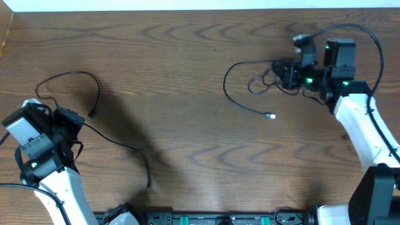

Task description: Untangle cables

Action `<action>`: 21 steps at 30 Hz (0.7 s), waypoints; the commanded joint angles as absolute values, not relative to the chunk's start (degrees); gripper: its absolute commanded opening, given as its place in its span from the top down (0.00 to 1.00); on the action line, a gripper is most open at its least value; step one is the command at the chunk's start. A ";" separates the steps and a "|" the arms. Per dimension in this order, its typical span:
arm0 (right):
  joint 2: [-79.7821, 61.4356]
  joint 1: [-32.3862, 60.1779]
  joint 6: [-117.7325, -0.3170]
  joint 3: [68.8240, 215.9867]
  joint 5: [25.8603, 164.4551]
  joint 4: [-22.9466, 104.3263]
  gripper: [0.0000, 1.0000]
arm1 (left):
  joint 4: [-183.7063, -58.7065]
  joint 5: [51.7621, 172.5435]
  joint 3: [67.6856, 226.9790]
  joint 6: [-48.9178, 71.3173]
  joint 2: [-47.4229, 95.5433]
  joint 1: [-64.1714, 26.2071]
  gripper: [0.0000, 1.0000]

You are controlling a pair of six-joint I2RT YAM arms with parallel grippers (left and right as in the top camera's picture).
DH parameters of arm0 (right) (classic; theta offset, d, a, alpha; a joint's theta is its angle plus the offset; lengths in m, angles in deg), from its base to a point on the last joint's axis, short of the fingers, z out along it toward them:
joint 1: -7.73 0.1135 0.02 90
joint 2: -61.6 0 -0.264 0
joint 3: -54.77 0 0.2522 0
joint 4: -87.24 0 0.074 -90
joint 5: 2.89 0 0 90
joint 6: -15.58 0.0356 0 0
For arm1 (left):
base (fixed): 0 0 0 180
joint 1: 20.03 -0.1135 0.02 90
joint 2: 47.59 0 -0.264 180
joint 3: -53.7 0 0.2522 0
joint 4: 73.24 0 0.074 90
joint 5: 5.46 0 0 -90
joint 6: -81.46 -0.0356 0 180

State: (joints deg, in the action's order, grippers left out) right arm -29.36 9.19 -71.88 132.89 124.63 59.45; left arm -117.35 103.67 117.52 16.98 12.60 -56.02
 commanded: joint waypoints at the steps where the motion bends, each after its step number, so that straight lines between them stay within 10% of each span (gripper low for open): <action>1: -27.98 10.26 -73.04 138.55 124.65 64.24 0.99 | -118.75 105.14 117.98 17.11 13.10 -56.22 0.92; 10: -33.27 5.73 -85.69 163.95 89.44 64.52 0.99 | -121.52 105.11 117.98 17.09 13.12 -56.22 0.92; 21: -52.18 -14.00 -91.85 197.98 85.46 66.75 0.99 | -121.70 105.11 117.98 17.09 13.12 -56.17 0.92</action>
